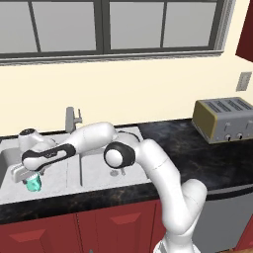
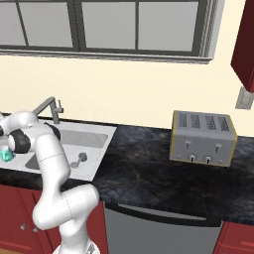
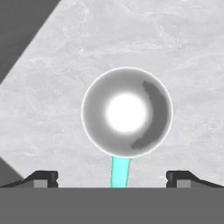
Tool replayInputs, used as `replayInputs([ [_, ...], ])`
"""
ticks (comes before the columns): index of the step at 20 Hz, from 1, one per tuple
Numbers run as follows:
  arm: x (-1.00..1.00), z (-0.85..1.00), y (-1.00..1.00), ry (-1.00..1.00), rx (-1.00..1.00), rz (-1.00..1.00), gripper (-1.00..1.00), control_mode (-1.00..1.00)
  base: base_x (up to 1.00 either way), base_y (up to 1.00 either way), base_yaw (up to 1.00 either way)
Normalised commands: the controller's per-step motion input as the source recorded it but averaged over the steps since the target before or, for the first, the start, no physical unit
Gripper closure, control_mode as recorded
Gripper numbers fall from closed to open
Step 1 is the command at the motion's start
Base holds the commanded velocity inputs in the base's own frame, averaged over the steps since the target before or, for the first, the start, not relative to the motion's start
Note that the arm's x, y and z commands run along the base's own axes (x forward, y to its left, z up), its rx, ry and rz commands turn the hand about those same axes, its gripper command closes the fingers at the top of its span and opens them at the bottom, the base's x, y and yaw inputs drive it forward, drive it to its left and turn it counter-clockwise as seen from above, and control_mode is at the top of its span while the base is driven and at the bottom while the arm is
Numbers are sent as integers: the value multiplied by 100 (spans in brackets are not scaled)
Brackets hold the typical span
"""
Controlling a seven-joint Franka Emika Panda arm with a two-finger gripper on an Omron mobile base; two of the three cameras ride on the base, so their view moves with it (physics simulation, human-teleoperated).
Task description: Move any existing items from the left basin to the right basin for drying. Then move the mug from the counter to the left basin of the sink for washing.
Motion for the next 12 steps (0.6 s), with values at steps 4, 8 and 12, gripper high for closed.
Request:
replayInputs([
  [4,-9,36,-3,0,0,-7,-100,-100,0,0,0],
  [8,-22,37,-9,0,0,-7,-100,-100,0,0,0],
  [12,-31,40,-12,0,0,-8,-100,-100,0,0,0],
])
